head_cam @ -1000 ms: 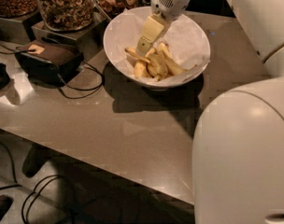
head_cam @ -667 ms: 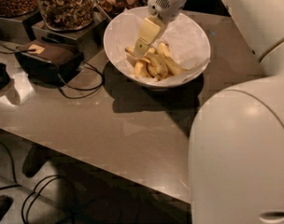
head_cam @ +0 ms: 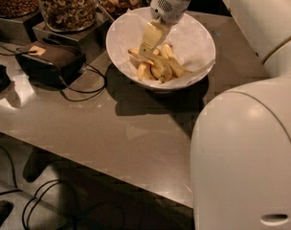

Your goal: Pick banana from white bowl

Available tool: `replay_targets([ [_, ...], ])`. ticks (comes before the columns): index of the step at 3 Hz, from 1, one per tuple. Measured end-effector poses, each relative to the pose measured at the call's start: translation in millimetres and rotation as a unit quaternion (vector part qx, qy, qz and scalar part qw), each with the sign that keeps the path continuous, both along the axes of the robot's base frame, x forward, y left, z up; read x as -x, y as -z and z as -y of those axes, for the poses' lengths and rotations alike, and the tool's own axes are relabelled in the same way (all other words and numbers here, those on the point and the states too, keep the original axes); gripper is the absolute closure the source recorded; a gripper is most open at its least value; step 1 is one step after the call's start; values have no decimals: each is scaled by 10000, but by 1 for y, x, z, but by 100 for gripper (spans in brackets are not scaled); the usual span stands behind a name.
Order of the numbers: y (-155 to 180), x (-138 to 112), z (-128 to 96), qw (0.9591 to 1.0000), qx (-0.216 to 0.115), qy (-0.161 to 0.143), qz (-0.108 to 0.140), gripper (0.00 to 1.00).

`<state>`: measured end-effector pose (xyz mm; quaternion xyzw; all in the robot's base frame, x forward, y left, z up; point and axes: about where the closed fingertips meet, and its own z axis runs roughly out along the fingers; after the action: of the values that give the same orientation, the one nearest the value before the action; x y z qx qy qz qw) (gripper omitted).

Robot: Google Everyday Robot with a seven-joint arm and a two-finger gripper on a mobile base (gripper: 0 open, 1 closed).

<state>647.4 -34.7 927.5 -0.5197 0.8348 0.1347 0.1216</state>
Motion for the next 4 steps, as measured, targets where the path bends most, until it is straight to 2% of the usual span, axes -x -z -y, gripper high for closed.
replay_targets([
  [4,20,-4,11,9998,82,87,-179,38],
])
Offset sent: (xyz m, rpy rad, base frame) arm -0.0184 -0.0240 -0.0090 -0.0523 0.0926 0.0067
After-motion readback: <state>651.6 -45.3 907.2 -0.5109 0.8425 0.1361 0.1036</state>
